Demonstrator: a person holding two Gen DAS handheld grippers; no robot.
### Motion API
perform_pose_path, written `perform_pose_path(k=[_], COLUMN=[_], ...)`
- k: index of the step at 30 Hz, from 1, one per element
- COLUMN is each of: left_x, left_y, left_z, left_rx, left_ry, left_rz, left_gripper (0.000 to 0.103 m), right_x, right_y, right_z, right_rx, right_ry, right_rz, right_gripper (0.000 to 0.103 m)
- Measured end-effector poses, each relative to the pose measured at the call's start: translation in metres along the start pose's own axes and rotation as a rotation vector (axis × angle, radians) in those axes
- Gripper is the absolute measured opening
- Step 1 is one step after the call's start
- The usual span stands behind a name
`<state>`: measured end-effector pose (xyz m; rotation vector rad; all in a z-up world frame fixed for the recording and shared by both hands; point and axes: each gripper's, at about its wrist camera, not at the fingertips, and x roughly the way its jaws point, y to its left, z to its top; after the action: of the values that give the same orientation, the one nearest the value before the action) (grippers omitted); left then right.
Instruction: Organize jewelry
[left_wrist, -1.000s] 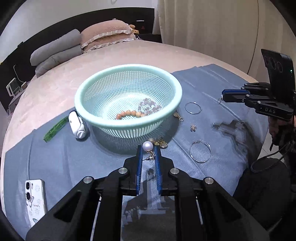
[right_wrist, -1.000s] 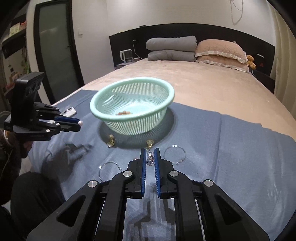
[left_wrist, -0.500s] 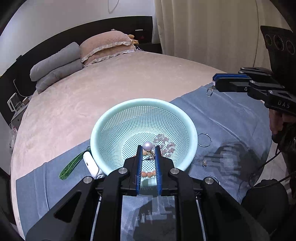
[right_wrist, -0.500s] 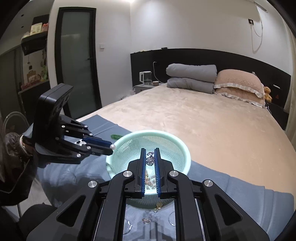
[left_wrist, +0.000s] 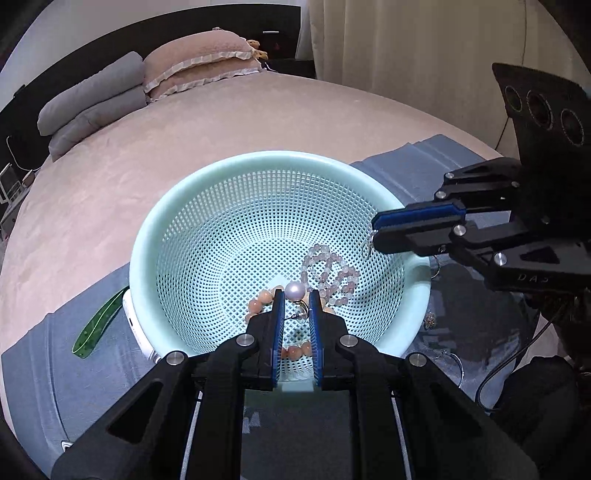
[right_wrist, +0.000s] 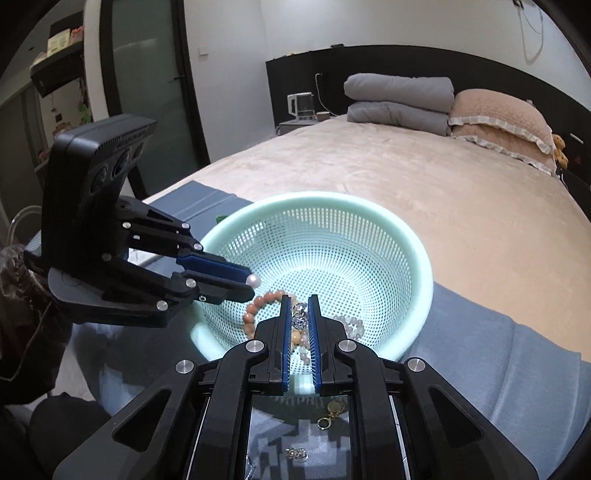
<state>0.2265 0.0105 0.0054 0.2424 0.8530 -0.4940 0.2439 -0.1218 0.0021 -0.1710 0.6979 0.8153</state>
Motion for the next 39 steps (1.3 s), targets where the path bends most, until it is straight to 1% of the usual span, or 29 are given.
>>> perform_pose_path(k=[4, 9, 13, 20, 21, 22, 23, 24, 25, 27, 29, 30, 31, 32, 33, 34, 35, 36, 37, 38, 39], left_x=[0.007, 0.011, 0.011, 0.004, 0.002, 0.0, -0.003, -0.006, -0.009, -0.015, -0.02, -0.023, -0.025, -0.028, -0.031, -0.034, -0.036, -0.039, -0.041, -0.044, -0.046], left_y=[0.001, 0.005, 0.004, 0.006, 0.007, 0.006, 0.006, 0.007, 0.006, 0.006, 0.005, 0.003, 0.001, 0.0, -0.002, -0.005, -0.009, -0.012, -0.015, -0.018, -0.021], left_z=[-0.003, -0.006, -0.006, -0.008, -0.008, -0.009, -0.009, -0.009, -0.009, -0.009, -0.01, -0.011, -0.012, -0.014, -0.016, -0.018, -0.021, -0.024, -0.027, -0.031, -0.035], left_rx=[0.007, -0.015, 0.004, -0.015, -0.016, -0.016, -0.018, -0.021, -0.025, -0.032, -0.033, -0.029, -0.025, -0.023, -0.019, -0.012, -0.005, -0.002, -0.003, -0.008, -0.013], left_ry=[0.013, 0.014, 0.02, 0.008, 0.005, 0.001, -0.004, -0.012, -0.022, -0.035, -0.044, -0.048, -0.049, -0.049, -0.05, -0.05, -0.052, -0.055, -0.057, -0.059, -0.064], left_rz=[0.0, -0.009, 0.019, 0.024, 0.027, 0.035, 0.04, 0.045, 0.05, 0.041, 0.053, 0.057, 0.054, 0.053, 0.054, 0.051, 0.048, 0.048, 0.04, 0.023, 0.0], left_gripper=[0.013, 0.014, 0.014, 0.015, 0.018, 0.026, 0.038, 0.044, 0.053, 0.054, 0.062, 0.063, 0.066, 0.068, 0.072, 0.074, 0.078, 0.081, 0.087, 0.091, 0.092], right_x=[0.007, 0.008, 0.007, 0.007, 0.006, 0.004, 0.002, 0.0, -0.002, -0.007, -0.015, -0.02, -0.024, -0.03, -0.035, -0.041, -0.047, -0.052, -0.057, -0.062, -0.066], right_y=[-0.005, -0.005, -0.002, 0.003, 0.003, 0.004, 0.004, 0.004, 0.003, 0.004, 0.006, 0.006, 0.007, 0.007, 0.007, 0.008, 0.008, 0.008, 0.008, 0.006, 0.004], right_z=[-0.006, -0.009, -0.009, -0.006, -0.007, -0.007, -0.007, -0.008, -0.008, -0.01, -0.013, -0.015, -0.016, -0.019, -0.021, -0.024, -0.027, -0.031, -0.036, -0.04, -0.045], right_rx=[0.014, 0.02, 0.009, 0.001, 0.0, 0.001, 0.002, 0.002, 0.002, -0.004, -0.02, -0.026, -0.031, -0.038, -0.046, -0.056, -0.069, -0.079, -0.089, -0.097, -0.103], right_ry=[0.013, 0.018, 0.025, 0.026, 0.022, 0.018, 0.017, 0.013, 0.01, 0.002, -0.016, -0.024, -0.032, -0.046, -0.059, -0.072, -0.086, -0.094, -0.103, -0.111, -0.109], right_rz=[0.001, 0.006, -0.004, -0.022, -0.024, -0.023, -0.023, -0.027, -0.027, -0.025, -0.037, -0.039, -0.044, -0.053, -0.064, -0.076, -0.088, -0.1, -0.113, -0.118, -0.12], right_gripper=[0.008, 0.009, 0.01, 0.011, 0.011, 0.011, 0.011, 0.012, 0.014, 0.016, 0.02, 0.027, 0.038, 0.045, 0.06, 0.067, 0.07, 0.077, 0.086, 0.086, 0.086])
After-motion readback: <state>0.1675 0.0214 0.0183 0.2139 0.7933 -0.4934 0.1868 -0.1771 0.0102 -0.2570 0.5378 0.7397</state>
